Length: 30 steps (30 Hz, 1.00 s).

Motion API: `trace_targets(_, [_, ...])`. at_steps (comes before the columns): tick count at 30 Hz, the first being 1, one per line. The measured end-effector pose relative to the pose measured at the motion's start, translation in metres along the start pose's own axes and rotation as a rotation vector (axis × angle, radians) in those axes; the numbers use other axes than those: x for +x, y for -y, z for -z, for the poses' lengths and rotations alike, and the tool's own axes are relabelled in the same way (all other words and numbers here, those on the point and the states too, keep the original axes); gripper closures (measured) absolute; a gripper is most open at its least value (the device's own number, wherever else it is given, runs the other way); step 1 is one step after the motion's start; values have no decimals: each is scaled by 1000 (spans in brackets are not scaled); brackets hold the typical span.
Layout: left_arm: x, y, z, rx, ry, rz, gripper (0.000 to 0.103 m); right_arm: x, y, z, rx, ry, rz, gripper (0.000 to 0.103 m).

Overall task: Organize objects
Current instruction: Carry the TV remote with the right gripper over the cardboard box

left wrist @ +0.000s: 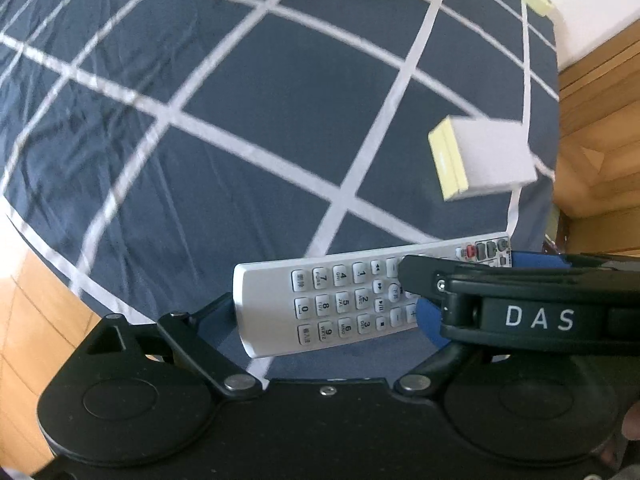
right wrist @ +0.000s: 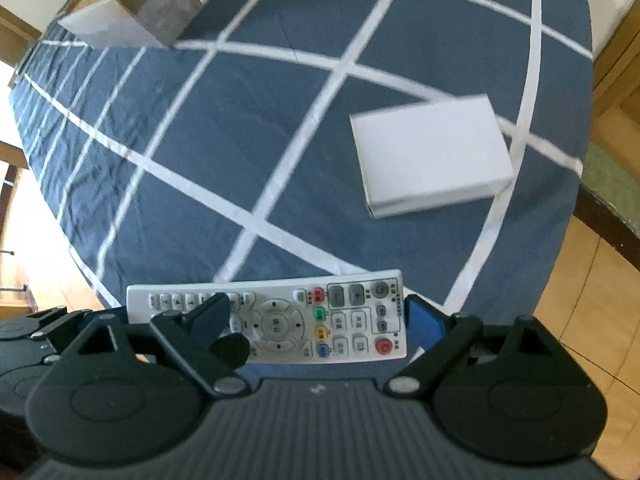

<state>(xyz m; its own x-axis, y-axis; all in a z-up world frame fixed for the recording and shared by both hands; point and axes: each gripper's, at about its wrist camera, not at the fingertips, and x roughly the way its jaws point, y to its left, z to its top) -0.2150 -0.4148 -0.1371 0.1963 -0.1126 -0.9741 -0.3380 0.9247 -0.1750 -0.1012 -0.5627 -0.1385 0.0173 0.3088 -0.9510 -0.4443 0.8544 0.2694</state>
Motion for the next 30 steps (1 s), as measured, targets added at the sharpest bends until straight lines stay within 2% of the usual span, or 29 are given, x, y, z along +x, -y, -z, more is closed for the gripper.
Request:
trace_targets(15, [-58,-28,-76,68,108,-15,9,-40,-52,-67,12,127,-15,10])
trace_targets(21, [-69,-52,-126,137,137,-2,9,-41,-79,-108,56,179,-3,10])
trace_targets(30, [-84,-98,-209,269,123,31,9,-34,-134,-170,176,222,30,10])
